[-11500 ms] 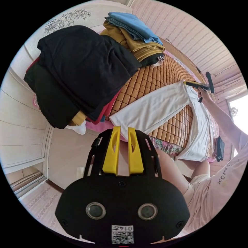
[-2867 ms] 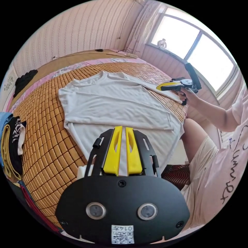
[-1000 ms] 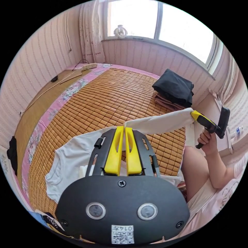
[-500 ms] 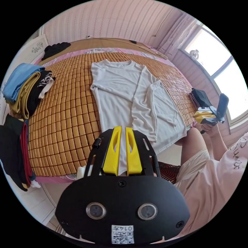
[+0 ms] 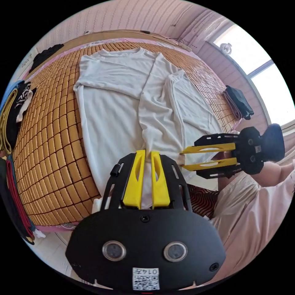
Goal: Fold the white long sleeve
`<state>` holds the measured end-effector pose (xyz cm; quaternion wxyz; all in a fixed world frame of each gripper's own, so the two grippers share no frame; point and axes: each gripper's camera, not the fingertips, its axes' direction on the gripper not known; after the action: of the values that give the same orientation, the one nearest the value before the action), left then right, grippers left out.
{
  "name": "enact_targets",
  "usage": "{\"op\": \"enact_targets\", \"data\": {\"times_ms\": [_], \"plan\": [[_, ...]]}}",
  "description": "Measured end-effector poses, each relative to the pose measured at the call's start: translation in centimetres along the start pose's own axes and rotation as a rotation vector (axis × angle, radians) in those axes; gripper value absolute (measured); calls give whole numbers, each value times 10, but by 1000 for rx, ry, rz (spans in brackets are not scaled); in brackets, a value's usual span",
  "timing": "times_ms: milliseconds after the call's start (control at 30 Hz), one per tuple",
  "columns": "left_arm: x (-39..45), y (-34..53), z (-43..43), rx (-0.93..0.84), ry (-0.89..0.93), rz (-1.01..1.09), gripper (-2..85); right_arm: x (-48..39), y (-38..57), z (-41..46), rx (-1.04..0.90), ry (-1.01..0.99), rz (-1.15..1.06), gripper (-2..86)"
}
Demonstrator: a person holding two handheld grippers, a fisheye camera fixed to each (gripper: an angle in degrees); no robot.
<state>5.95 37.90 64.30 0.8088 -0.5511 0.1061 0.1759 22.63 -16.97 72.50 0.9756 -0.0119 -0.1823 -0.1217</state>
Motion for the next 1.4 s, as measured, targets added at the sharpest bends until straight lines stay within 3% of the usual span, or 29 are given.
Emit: {"op": "enact_targets", "data": {"times_ms": [167, 367, 667, 833, 933, 1100, 1267, 1400], "plan": [[-2, 1, -29, 7, 15, 79, -2, 17, -20, -21, -18, -3, 75, 23], [-6, 11, -77, 26, 73, 138, -6, 5, -37, -66, 51, -137, 5, 28], [-41, 9, -64, -85, 28, 29, -2, 19, -52, -43, -43, -262, 52, 74], [-56, -12, -80, -45, -7, 27, -3, 71, -44, -54, -76, -63, 113, 74], [-57, -46, -88, 9, 18, 82, -4, 120, -39, -66, -73, 162, 185, 76], [-53, -154, -91, 110, 83, 241, 4, 208, -23, -78, -31, 342, 313, 86], [-39, -274, -75, 119, 118, 339, 19, 238, -19, -69, -31, 426, 139, 85], [-24, -366, -45, 95, 46, 336, 45, 256, -13, -57, -39, 489, 64, 53]]}}
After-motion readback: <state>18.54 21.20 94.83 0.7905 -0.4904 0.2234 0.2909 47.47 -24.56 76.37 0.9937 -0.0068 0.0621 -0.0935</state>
